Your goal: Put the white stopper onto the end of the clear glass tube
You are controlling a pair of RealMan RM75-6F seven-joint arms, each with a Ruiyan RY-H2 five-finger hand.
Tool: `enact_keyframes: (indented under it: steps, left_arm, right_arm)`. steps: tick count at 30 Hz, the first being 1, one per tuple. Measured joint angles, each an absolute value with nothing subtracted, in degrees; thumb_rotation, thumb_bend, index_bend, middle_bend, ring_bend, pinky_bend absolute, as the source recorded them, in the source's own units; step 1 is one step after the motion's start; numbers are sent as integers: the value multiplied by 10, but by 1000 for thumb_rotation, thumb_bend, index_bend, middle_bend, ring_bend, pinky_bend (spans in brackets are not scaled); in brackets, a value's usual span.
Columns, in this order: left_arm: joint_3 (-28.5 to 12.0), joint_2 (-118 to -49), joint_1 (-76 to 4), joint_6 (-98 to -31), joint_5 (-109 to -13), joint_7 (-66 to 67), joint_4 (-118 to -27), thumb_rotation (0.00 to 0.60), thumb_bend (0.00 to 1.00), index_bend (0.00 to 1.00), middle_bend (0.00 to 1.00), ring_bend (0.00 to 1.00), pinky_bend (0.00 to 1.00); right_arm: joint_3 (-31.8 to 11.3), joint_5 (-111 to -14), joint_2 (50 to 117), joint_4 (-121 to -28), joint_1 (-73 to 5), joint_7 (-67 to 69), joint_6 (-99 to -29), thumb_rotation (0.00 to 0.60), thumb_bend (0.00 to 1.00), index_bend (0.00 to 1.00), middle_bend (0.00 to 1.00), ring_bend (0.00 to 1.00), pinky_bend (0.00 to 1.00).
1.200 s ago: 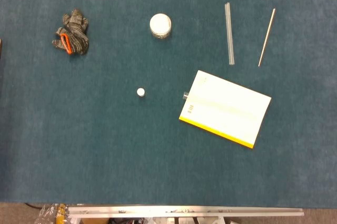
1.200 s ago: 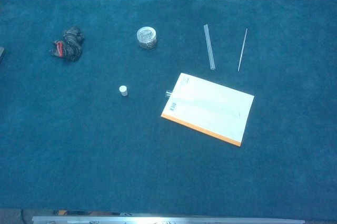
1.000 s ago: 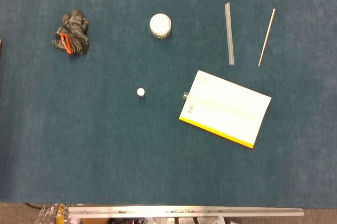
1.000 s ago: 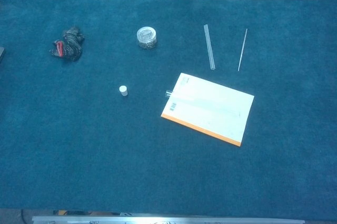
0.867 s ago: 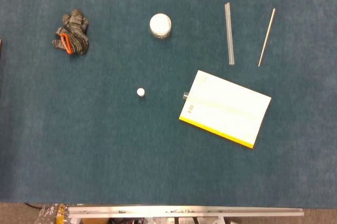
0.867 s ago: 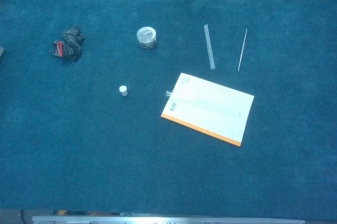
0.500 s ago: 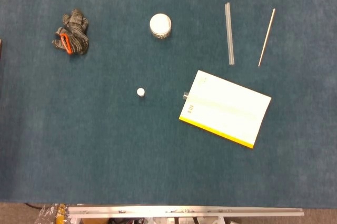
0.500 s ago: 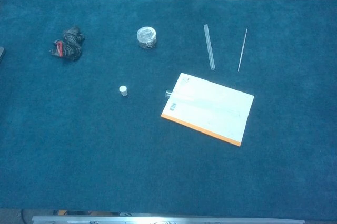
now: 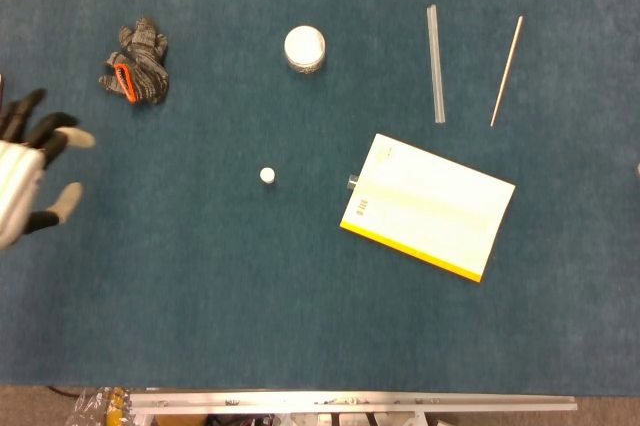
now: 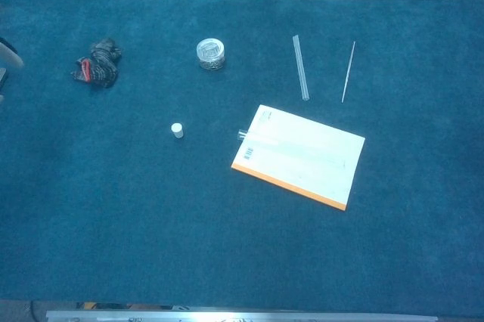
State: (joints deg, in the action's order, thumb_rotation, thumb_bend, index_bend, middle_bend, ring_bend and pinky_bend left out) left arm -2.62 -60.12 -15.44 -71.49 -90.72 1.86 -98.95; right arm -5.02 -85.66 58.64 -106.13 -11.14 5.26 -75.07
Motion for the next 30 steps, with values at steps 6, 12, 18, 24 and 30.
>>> enact_keyframes:
  steps: [6, 12, 18, 24, 30]
  left_arm:
    - [-34, -632, -201, -657, -902, 19, -991, 600, 339, 346, 247, 41, 81]
    - [-45, -677, -245, -607, -880, 34, -979, 600, 338, 349, 240, 41, 80]
    - [-56, -725, -279, -569, -844, 60, -955, 600, 338, 375, 230, 41, 80]
    - [-61, -772, -302, -547, -811, 86, -925, 600, 338, 385, 223, 40, 80]
    - [-58, -807, -319, -533, -792, 104, -898, 600, 338, 390, 218, 40, 80]
  right_arm:
    - [-55, -850, 586, -1067, -123, 47, -741, 600, 292, 171, 138, 21, 210]
    - [-57, -839, 587, -1061, -128, 48, -734, 600, 292, 171, 138, 21, 210]
    - [-58, -831, 588, -1052, -130, 52, -732, 600, 292, 171, 138, 21, 210]
    - [-57, -827, 586, -1045, -129, 57, -733, 600, 292, 171, 138, 21, 210]
    - [-57, -823, 584, -1040, -129, 63, -734, 600, 292, 171, 138, 21, 210]
